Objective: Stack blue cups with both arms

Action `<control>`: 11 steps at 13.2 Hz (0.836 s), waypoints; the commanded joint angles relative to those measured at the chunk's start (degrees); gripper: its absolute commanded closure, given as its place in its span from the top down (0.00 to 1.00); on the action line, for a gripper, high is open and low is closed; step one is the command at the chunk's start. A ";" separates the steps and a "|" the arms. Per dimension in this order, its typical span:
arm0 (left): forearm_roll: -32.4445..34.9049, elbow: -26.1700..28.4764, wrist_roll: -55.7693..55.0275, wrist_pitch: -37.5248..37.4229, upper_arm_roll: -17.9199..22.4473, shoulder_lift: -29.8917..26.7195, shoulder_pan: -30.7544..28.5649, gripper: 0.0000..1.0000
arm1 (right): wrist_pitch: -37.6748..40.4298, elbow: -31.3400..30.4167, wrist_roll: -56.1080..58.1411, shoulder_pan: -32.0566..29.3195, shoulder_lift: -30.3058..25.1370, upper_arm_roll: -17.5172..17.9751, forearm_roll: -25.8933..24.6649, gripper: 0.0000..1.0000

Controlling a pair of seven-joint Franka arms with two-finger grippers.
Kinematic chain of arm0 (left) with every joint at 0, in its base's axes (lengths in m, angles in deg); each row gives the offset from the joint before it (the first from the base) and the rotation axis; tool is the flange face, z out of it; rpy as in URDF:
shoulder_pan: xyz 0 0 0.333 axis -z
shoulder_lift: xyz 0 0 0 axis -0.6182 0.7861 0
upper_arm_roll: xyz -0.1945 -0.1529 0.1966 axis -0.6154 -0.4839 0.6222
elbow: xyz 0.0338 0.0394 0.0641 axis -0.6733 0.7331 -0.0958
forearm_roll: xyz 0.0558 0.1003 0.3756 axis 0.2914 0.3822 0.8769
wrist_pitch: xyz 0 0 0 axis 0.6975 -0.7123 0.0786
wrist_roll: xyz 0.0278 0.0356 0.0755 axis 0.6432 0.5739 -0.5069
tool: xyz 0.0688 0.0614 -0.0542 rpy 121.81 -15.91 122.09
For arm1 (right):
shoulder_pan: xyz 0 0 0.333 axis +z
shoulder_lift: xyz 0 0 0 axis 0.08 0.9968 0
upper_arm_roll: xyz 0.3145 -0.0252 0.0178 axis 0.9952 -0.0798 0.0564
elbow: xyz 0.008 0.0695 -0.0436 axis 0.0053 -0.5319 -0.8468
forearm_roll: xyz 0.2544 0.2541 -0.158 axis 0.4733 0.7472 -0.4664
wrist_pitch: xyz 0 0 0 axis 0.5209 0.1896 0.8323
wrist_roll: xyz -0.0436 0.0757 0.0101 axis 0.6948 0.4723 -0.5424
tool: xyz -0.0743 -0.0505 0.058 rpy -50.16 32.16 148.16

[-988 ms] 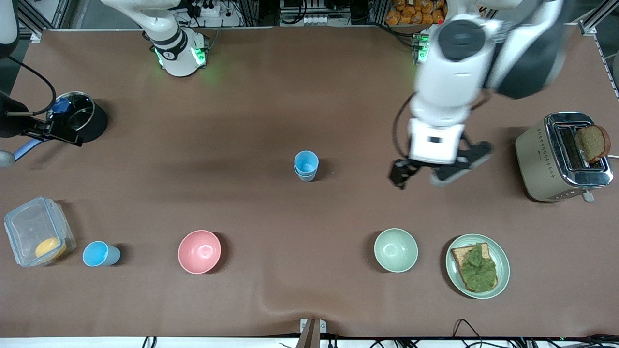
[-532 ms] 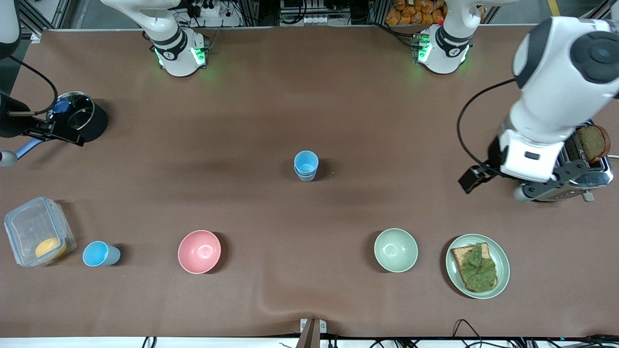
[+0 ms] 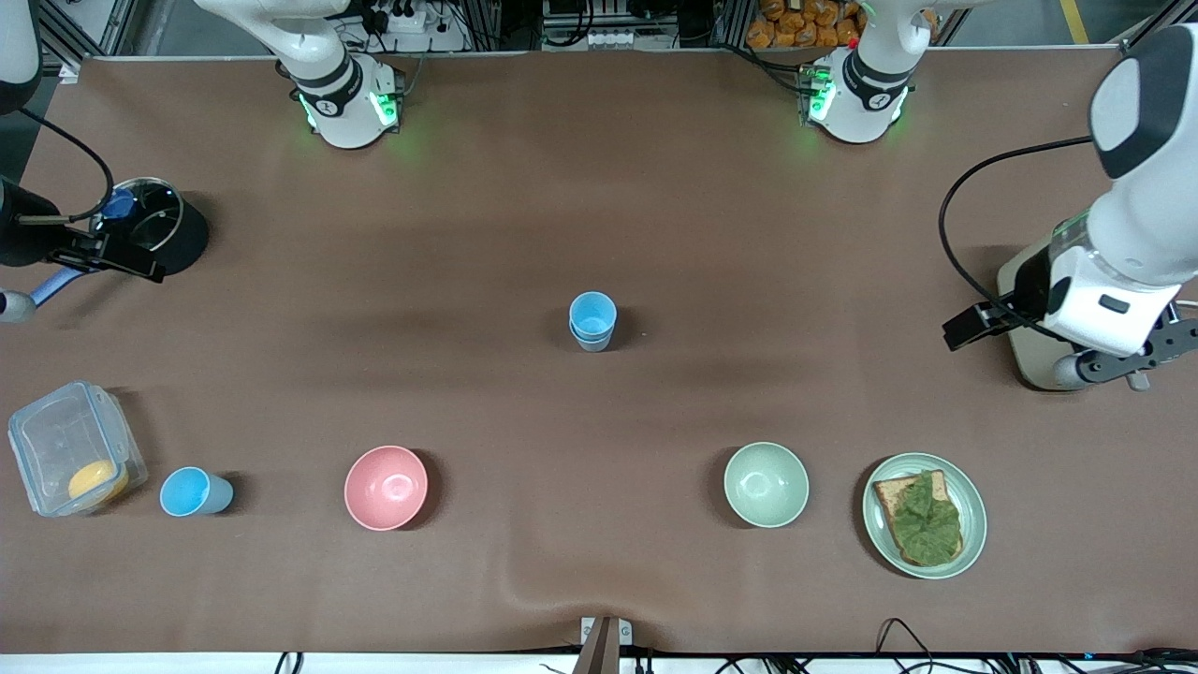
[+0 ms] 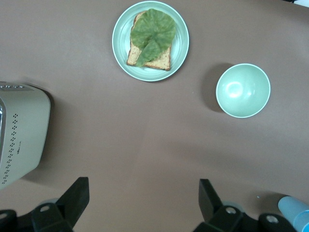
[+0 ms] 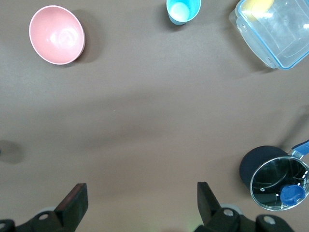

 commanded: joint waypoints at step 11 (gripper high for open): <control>-3.05 5.27 15.23 -7.38 8.48 -11.51 1.64 1.00 | 0.47 -0.47 0.35 -0.49 -1.13 0.29 -0.94 1.00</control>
